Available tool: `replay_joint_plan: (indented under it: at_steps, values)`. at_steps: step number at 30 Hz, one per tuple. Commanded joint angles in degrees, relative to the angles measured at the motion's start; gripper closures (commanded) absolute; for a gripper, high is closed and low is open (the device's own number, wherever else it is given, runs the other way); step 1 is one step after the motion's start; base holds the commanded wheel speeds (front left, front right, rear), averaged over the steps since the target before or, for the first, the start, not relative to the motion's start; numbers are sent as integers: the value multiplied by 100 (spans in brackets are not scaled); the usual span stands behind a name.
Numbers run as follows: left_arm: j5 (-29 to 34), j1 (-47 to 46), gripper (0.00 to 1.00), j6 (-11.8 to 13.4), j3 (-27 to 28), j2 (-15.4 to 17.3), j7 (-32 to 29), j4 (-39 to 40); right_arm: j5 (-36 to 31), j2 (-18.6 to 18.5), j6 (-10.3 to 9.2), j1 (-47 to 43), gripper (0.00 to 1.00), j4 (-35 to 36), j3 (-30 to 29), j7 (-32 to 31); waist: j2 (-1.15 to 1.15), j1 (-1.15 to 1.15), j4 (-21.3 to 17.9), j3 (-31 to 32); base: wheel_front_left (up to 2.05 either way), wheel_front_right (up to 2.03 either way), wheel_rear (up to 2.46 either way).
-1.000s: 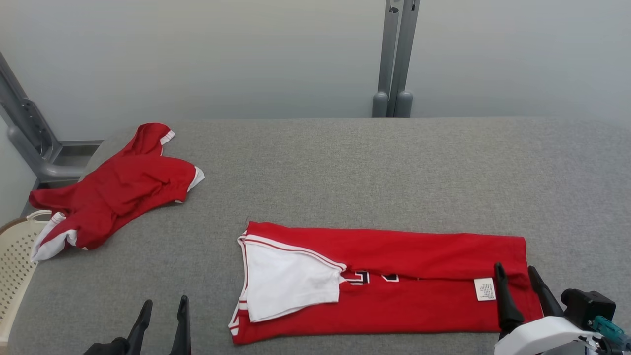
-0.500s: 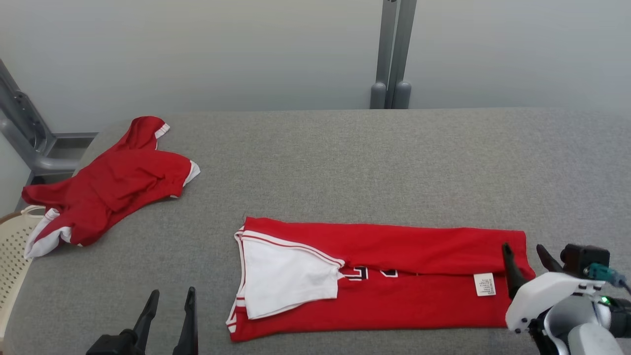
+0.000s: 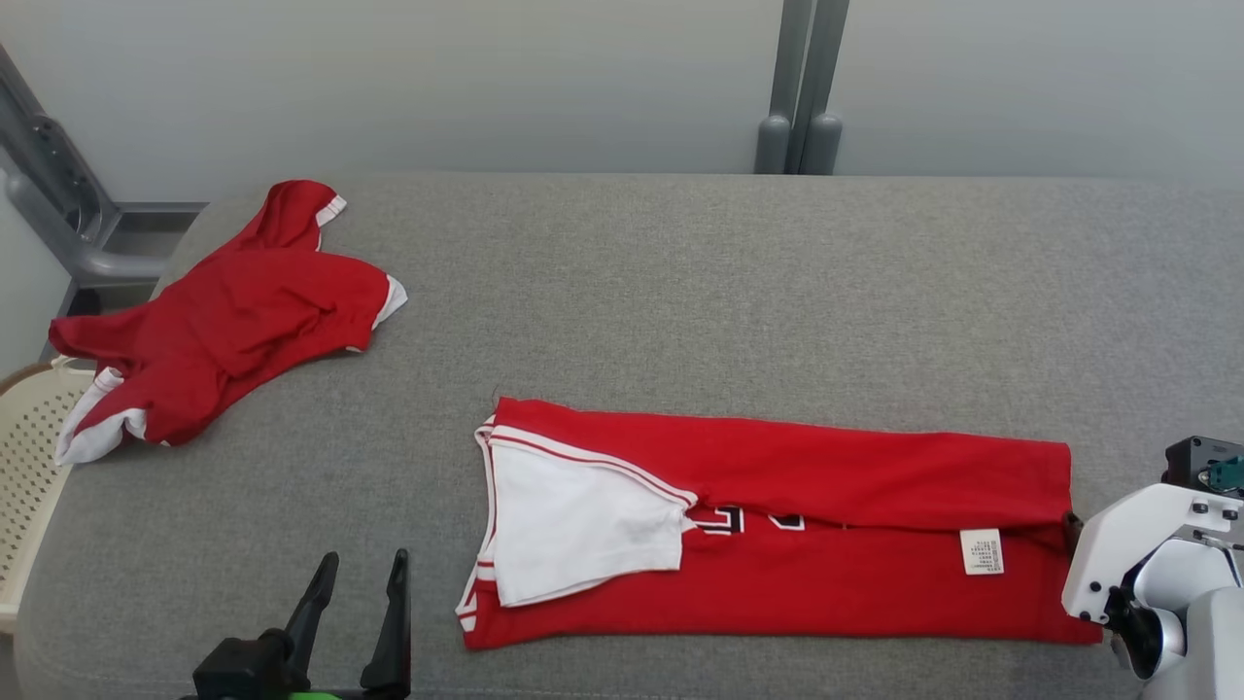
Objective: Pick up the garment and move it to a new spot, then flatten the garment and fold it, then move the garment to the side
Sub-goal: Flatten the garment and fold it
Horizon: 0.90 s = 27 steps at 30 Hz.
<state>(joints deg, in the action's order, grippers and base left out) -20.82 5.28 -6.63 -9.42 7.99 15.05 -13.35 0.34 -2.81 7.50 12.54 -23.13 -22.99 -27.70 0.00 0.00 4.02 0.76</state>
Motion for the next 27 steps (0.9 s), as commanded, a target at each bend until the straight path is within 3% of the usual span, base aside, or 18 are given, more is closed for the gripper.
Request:
replay_joint_plan:
  at_steps: [1,11,23,24,25,26,27]
  values:
    - [25,-137,0,-31,-8,11,19,-12,-61,-14,-2,70,0,-39,-44,-102,0,0,80,-115,0,0,0]
    - [-4,-276,0,-48,-40,22,19,-66,-73,-16,-2,176,0,-321,-112,-445,0,0,153,-337,0,0,0]
    - [-4,-462,0,-73,-106,101,19,-83,-7,-7,-2,441,0,-828,-147,-369,0,0,260,-558,0,0,0]
    - [-6,-460,0,-74,-110,103,19,-88,10,0,-2,462,9,-869,-155,-375,0,0,263,-568,0,0,0]
    - [-12,-456,0,-75,-110,101,19,-95,19,1,-2,481,60,-905,-167,-370,0,0,266,-575,0,0,0]
    - [-17,-453,0,-76,-115,102,19,-100,-21,2,-2,483,100,-924,-184,-351,0,0,267,-578,0,0,0]
    - [-20,-450,0,-77,-116,104,19,-105,-55,1,-2,482,100,-943,-203,-336,0,0,269,-577,0,0,0]
